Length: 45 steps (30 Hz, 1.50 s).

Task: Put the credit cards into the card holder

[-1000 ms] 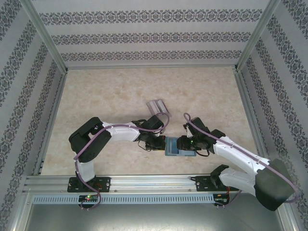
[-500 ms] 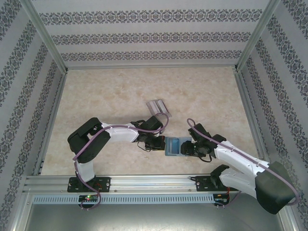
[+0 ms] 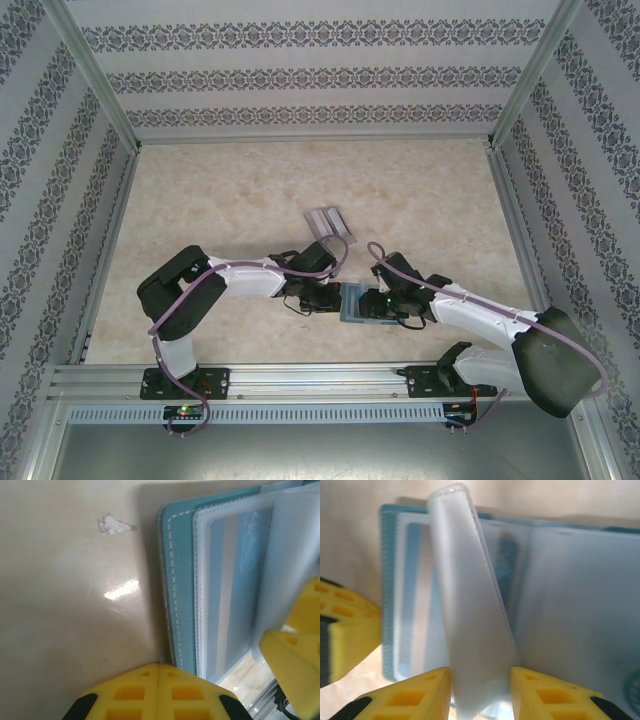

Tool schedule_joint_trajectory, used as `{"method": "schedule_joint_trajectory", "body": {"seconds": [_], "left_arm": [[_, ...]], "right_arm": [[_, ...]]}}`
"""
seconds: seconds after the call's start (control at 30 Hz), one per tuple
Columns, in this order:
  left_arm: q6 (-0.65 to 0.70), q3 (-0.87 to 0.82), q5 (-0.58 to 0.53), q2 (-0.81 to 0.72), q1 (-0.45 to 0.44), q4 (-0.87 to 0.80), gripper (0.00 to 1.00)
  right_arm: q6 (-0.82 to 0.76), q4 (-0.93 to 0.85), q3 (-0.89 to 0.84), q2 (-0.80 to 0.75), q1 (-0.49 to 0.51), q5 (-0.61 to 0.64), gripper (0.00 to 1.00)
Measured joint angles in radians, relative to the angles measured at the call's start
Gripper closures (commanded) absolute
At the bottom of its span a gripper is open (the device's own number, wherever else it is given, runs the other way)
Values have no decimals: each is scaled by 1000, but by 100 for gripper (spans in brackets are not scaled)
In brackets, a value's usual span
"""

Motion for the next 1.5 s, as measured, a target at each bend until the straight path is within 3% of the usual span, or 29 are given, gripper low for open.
{"method": "schedule_joint_trajectory", "body": {"seconds": [0.27,0.37,0.57,0.67,0.77,0.83,1.37,1.47,1.5], "left_arm": [[-11,-23,-6,-14,8,19,96],[-15,-24,-3,-14,9,21,96],[-19,-25,1,-14,10,24,95],[-19,-26,1,-14,10,24,95],[-19,-26,1,-14,10,24,95],[-19,-29,2,-14,11,29,95],[-19,-51,14,-23,18,57,95],[-19,-56,12,-28,22,57,95],[-19,-59,11,-31,24,57,95]], "right_arm": [[21,55,-8,-216,5,-90,54],[53,67,-34,-340,-63,-121,50],[95,-61,-79,-556,-201,-67,48],[102,-106,-103,-528,-227,-61,47],[103,-126,-140,-455,-227,-55,36],[104,-141,-159,-412,-227,-49,36],[94,-76,-164,-345,-227,-99,59],[95,-63,-163,-327,-226,-106,58],[95,-58,-163,-317,-226,-110,54]]}}
